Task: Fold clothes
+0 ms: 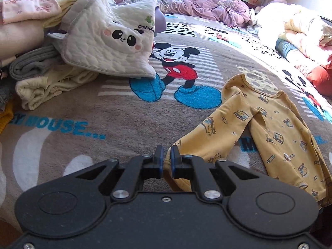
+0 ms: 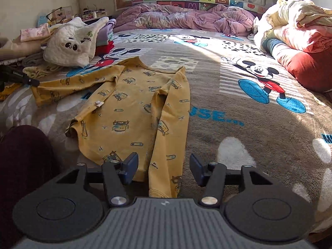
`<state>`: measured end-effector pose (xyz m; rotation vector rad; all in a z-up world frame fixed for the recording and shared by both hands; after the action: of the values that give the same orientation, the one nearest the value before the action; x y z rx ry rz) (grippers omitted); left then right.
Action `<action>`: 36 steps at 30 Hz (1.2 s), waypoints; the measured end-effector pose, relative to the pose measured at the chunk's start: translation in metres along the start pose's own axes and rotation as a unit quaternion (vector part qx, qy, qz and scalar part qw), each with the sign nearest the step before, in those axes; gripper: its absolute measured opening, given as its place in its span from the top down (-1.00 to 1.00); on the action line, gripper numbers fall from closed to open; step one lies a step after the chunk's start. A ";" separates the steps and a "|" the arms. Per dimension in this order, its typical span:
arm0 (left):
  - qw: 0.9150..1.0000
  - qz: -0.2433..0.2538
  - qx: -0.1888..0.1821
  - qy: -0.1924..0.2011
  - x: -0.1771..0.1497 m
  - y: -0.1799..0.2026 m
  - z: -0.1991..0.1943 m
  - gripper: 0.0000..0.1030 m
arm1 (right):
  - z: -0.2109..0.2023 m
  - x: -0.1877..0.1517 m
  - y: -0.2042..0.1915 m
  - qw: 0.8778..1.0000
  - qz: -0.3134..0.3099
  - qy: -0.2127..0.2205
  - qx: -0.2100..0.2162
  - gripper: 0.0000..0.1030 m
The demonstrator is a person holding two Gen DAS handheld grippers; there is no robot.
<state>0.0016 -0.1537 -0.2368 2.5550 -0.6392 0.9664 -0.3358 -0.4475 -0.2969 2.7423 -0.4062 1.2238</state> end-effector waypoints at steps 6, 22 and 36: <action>0.985 -0.166 -0.045 -0.003 -0.024 -0.033 -0.007 -0.06 | 0.023 -0.012 -0.020 0.997 -0.052 -0.050 -0.025 -0.12; 0.954 -0.289 -0.082 0.001 -0.029 -0.033 0.031 0.92 | 0.011 -0.015 0.078 0.973 0.228 0.030 0.032 0.80; 0.974 -0.200 -0.058 0.089 0.046 -0.086 -0.011 0.93 | 0.006 0.004 0.086 0.985 0.161 -0.002 0.055 -0.14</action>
<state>0.0710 -0.0901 -0.2098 2.3311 -0.1170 0.9657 -0.3534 -0.5324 -0.2983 2.8513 -0.8358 1.3459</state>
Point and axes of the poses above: each gripper's, at about its wrist camera, not at the fingertips, and z roughly the way its jaws point, y to its right, x to its top, the point moved 1 cm from there along z, roughly the way its jaws point, and after that the axes turned 2 degrees about -z, right-handed, at the moved point
